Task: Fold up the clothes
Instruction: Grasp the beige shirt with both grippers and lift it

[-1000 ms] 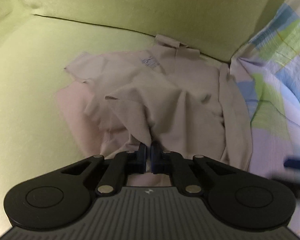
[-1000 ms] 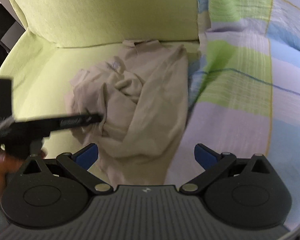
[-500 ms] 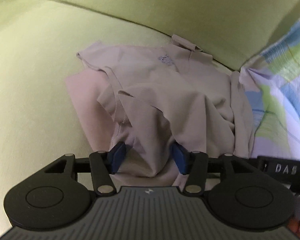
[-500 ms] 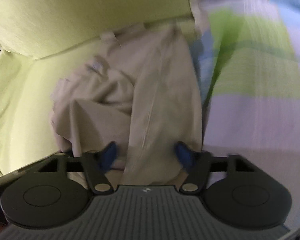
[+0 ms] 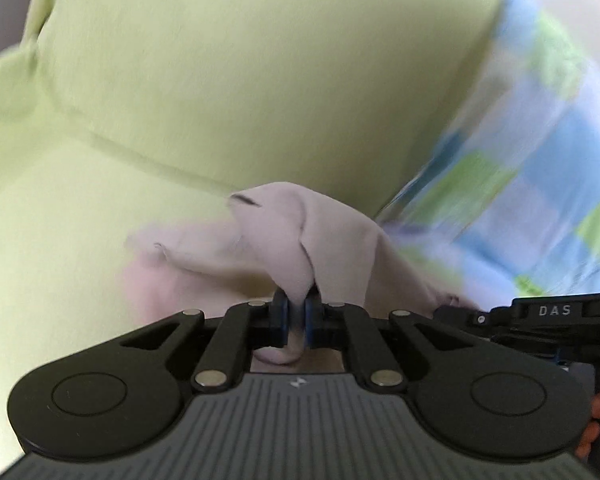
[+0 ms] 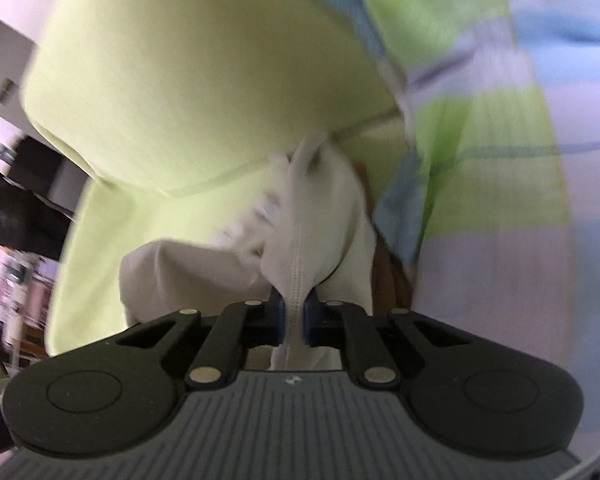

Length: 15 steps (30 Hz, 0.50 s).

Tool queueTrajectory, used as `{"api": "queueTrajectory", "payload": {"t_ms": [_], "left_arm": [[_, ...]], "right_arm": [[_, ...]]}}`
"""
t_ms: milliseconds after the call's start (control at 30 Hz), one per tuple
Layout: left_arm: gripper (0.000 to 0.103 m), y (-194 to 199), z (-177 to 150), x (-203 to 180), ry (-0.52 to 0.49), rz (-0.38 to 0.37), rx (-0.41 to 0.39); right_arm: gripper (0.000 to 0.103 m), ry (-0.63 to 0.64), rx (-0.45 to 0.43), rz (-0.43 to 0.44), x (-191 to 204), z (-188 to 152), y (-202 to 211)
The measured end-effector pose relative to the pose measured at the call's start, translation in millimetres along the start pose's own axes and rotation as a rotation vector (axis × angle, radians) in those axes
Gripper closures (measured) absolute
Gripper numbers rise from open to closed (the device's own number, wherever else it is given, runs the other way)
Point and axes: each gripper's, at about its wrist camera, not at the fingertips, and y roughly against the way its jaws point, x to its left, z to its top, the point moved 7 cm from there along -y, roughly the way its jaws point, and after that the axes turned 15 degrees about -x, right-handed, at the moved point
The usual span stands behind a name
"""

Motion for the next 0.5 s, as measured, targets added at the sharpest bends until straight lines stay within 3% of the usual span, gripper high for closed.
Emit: {"api": "queueTrajectory", "payload": {"t_ms": [133,233,300,367,433,500], "left_arm": [[0.099,18.4,64.9,-103.1,-0.158,-0.115,-0.142],[0.099,44.2,92.5,-191.1,-0.212,-0.222,-0.240],[0.098,66.3,92.6,-254.4,-0.218,-0.310,-0.287],[0.098,81.4,75.4,-304.7,-0.216,-0.375,-0.294],[0.096,94.8,38.3,-352.2,-0.218,-0.439,-0.263],[0.087,99.5,-2.0,-375.5,-0.210,-0.469,-0.192]], "right_arm": [[0.096,-0.086,-0.095,0.081,-8.8,60.8,60.2],[0.096,-0.072,-0.232,0.115,-17.1,117.3,135.7],[0.096,-0.048,-0.334,0.135,-23.5,156.9,194.2],[0.096,0.000,-0.427,0.128,-41.6,189.0,270.1],[0.096,0.026,-0.470,0.105,-63.3,203.9,324.5],[0.095,0.041,-0.464,0.045,-102.8,205.9,382.6]]}}
